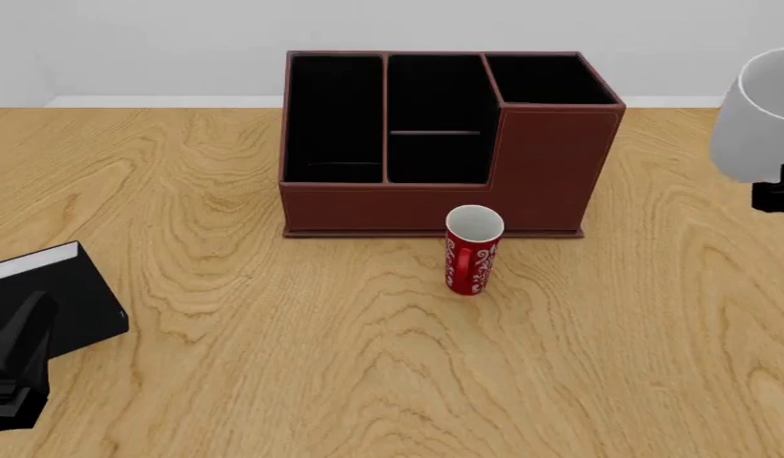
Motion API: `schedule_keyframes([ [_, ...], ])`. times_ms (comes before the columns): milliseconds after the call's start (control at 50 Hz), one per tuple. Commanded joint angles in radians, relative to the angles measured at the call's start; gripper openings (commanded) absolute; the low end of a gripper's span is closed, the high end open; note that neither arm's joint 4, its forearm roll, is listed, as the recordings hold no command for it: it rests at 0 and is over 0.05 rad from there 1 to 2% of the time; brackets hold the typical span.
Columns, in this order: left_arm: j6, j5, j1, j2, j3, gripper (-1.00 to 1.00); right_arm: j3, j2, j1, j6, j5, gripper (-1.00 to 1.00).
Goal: Pick up the white mug and place it to the right of the caddy.
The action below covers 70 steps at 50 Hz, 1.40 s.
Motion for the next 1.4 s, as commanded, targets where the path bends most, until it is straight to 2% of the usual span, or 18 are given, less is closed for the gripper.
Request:
schedule_keyframes([
  [20,0.000,0.000,0.000,0.000,0.000,1.00,-0.086,0.056,0.003,0.023,0.015,-1.00],
  [220,0.000,0.000,0.000,0.000,0.000,1.00,-0.161,0.097,-0.003,0.024,0.037,-1.00],
  [300,0.000,0.000,0.000,0.000,0.000,1.00,-0.195,0.122,0.009,0.044,0.047,-1.00],
  [780,0.000,0.000,0.000,0.000,0.000,1.00,-0.294,0.216,0.004,0.027,0.055,-1.00],
  [980,0.000,0.000,0.000,0.000,0.000,1.00,-0.319,0.260,0.023,0.057,0.046,-1.00],
  [1100,0.000,0.000,0.000,0.000,0.000,1.00,-0.324,0.300,0.021,0.056,0.027,-1.00],
  [1140,0.000,0.000,0.000,0.000,0.000,1.00,-0.341,0.322,0.051,0.093,0.031,-1.00],
  [1160,0.000,0.000,0.000,0.000,0.000,1.00,-0.344,0.333,0.048,0.087,0.025,-1.00],
  [1180,0.000,0.000,0.000,0.000,0.000,1.00,-0.352,0.345,0.063,0.107,0.027,-1.00],
  [1400,0.000,0.000,0.000,0.000,0.000,1.00,-0.389,0.399,0.046,0.094,0.017,-1.00],
])
